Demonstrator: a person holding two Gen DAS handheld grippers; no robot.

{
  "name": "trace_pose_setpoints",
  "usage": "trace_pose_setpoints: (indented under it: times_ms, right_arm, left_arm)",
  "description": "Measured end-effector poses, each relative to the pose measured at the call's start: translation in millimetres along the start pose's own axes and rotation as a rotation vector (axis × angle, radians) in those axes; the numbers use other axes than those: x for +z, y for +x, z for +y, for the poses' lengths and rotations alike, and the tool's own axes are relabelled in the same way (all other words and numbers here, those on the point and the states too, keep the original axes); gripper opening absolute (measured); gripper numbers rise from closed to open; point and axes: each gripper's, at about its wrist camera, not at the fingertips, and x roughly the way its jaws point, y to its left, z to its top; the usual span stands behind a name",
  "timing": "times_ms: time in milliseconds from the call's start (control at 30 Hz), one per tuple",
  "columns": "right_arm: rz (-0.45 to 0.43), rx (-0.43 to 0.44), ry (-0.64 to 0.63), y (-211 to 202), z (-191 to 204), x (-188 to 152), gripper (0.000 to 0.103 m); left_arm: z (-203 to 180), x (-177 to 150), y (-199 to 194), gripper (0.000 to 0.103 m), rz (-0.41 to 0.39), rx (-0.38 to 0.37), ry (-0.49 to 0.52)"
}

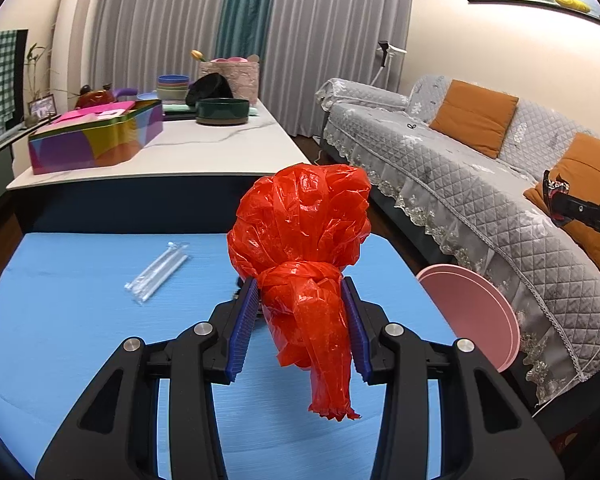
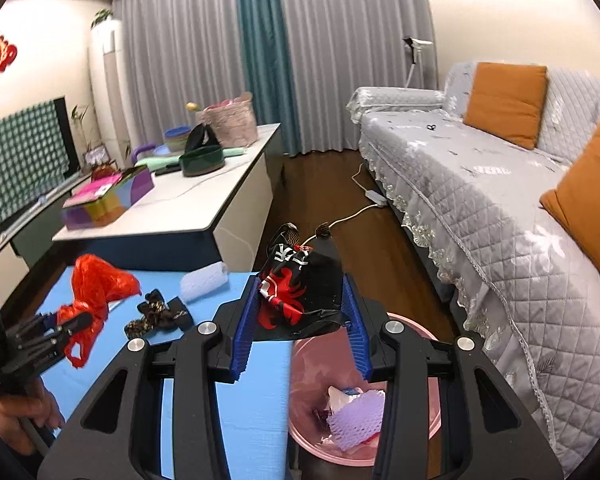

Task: Collect trash
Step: 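Carry the red bag with the left tool while the right tool carries the black accessory to the bin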

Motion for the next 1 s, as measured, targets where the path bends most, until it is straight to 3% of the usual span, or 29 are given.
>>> trace_pose_setpoints:
  times_ms: [1000]
  right_arm:
    - [0.029,-0.103,0.042,19.7,-62.7,-18.7,0.041]
  left_arm:
    - [-71.7,-7.6,48.9,0.042,0.068,-0.109,0.049]
